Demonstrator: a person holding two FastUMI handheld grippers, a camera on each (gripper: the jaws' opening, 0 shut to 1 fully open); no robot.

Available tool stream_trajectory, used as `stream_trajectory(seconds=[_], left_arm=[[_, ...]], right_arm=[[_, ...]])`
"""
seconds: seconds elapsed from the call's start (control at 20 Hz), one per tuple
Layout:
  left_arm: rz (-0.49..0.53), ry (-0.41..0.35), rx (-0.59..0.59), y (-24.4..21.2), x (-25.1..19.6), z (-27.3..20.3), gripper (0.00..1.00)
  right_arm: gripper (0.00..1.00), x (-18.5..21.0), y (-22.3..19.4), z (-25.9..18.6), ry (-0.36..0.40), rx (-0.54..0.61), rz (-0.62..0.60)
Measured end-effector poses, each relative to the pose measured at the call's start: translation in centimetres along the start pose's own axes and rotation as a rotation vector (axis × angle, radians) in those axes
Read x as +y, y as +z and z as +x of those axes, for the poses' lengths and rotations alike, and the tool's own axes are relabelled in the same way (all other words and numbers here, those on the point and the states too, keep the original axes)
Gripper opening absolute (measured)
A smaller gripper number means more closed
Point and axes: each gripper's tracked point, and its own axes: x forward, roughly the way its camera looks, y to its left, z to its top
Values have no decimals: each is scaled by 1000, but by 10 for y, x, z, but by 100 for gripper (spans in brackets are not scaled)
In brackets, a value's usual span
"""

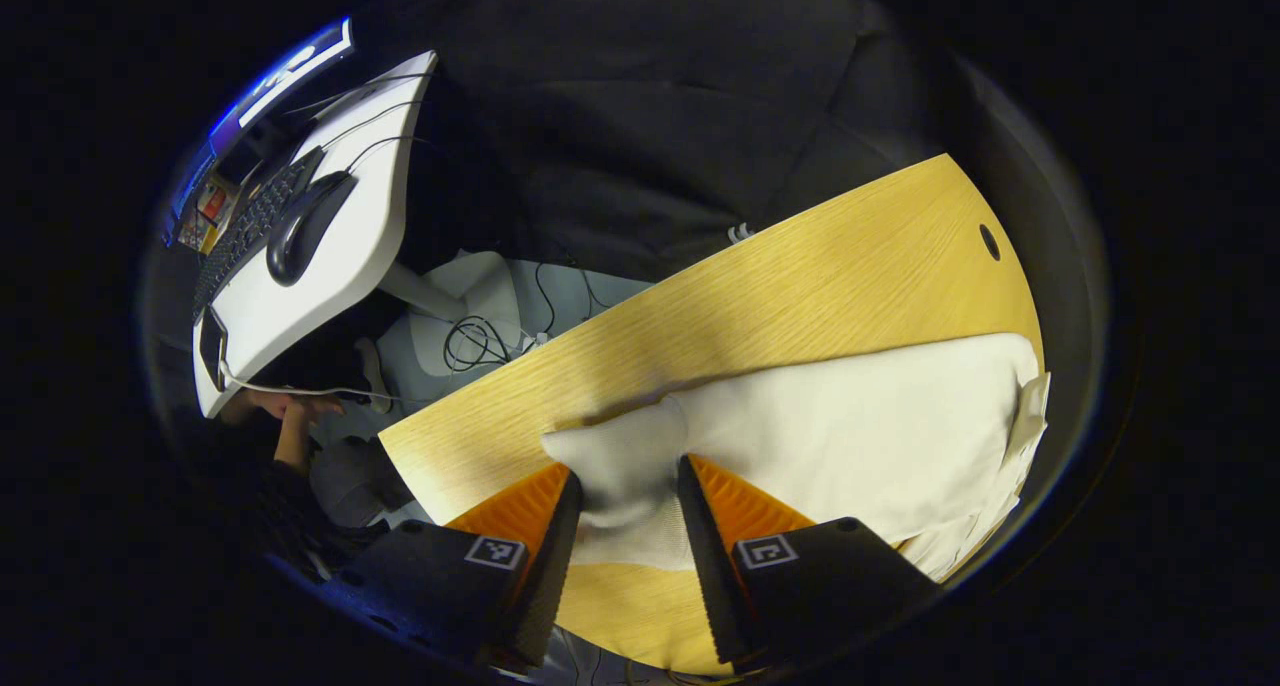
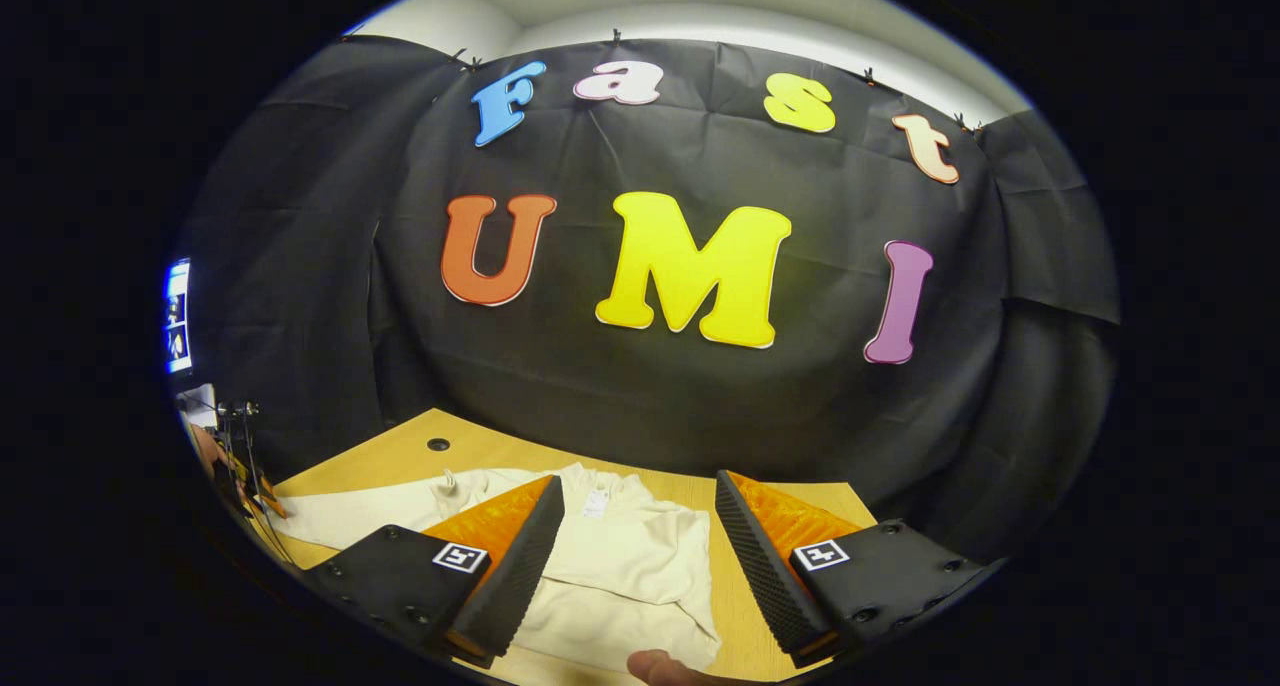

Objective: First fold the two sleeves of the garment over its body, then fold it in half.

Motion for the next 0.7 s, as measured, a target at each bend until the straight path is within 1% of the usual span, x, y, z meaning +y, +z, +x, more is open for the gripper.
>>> stream_trajectory(seconds=[0.05,0.1,0.15,0.2,0.3,0.35,0.4,0.5,0.7], left_arm=[[-17,5,-10,0,-2,-1,65],[-19,3,-18,1,-2,0,53],[-9,-6,-18,2,-5,0,52],[6,-19,-21,4,-8,2,53],[19,-43,-22,4,-10,2,25],[16,-50,-20,4,-11,2,20],[14,-54,-20,4,-11,3,13],[16,-60,-18,5,-12,3,8],[7,-74,-7,6,-11,3,5]], right_arm=[[95,-3,-1,0,-2,1,3],[94,-6,-3,-1,-3,2,9],[95,-8,-4,-1,-2,4,17],[94,-10,-6,-1,-3,6,25],[95,-14,-10,0,-10,15,35],[94,-15,-11,0,-12,17,39],[95,-18,-14,0,-17,22,38],[95,-20,-17,0,-19,33,38],[95,-23,-20,0,-22,42,41]])
